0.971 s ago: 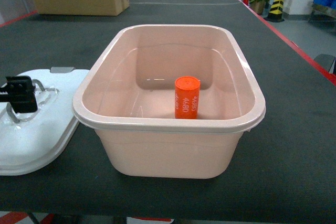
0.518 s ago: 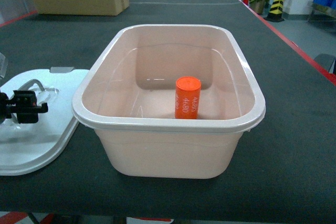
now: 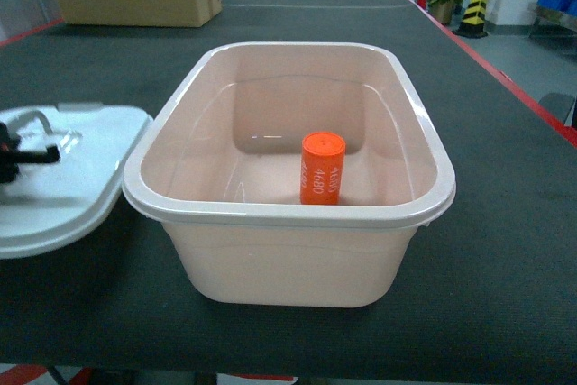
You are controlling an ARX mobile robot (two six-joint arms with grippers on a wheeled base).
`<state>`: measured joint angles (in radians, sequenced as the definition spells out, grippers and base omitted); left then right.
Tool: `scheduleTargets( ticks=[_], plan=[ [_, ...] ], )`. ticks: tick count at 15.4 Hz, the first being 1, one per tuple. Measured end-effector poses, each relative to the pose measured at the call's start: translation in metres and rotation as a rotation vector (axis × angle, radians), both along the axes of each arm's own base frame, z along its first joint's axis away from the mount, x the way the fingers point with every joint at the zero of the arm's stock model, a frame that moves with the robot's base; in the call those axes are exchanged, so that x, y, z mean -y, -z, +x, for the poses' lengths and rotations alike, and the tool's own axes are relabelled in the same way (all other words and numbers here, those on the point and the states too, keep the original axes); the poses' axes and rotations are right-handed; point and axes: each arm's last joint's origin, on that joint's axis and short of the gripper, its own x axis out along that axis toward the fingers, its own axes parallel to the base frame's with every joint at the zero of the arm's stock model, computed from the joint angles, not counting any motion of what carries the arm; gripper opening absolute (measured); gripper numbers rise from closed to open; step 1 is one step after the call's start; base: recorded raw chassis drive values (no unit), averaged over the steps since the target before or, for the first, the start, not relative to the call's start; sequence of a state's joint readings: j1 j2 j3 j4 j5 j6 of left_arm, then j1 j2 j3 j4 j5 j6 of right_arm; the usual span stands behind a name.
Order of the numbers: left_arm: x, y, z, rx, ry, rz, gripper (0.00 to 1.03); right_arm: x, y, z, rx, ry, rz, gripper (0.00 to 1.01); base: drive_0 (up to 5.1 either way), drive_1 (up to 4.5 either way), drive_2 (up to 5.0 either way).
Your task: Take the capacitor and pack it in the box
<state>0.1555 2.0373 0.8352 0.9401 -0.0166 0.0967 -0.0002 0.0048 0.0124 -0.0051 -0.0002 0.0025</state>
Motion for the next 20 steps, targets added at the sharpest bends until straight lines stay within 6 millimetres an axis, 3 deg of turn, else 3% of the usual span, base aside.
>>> scheduleTargets(
  ticks=[4,5,7,9,11,15,17,20],
  plan=[
    [-0.002,-0.106,-0.023,0.210,-0.039,0.009,0.02,0.000,0.000,0.000,0.000,0.000,0.000,0.98,0.0,0.00,0.0],
    [0.010,-0.134,-0.033,0.280,-0.046,0.012,0.02,0.000,0.000,0.000,0.000,0.000,0.000,0.98,0.0,0.00,0.0],
    [0.053,-0.170,-0.052,0.362,-0.014,-0.011,0.02,0.000,0.000,0.000,0.000,0.000,0.000,0.98,0.0,0.00,0.0],
    [0.104,-0.174,-0.062,0.346,0.002,-0.037,0.02,0.000,0.000,0.000,0.000,0.000,0.000,0.98,0.0,0.00,0.0],
    [0.153,-0.161,-0.067,0.294,0.017,-0.049,0.02,0.000,0.000,0.000,0.000,0.000,0.000,0.98,0.0,0.00,0.0],
    [0.233,-0.136,-0.078,0.207,0.114,-0.064,0.02,0.000,0.000,0.000,0.000,0.000,0.000,0.98,0.0,0.00,0.0],
    [0.257,-0.127,-0.081,0.198,0.165,-0.070,0.02,0.000,0.000,0.000,0.000,0.000,0.000,0.98,0.0,0.00,0.0],
    [0.275,-0.119,-0.073,0.186,0.164,-0.069,0.02,0.000,0.000,0.000,0.000,0.000,0.000,0.98,0.0,0.00,0.0]
  ],
)
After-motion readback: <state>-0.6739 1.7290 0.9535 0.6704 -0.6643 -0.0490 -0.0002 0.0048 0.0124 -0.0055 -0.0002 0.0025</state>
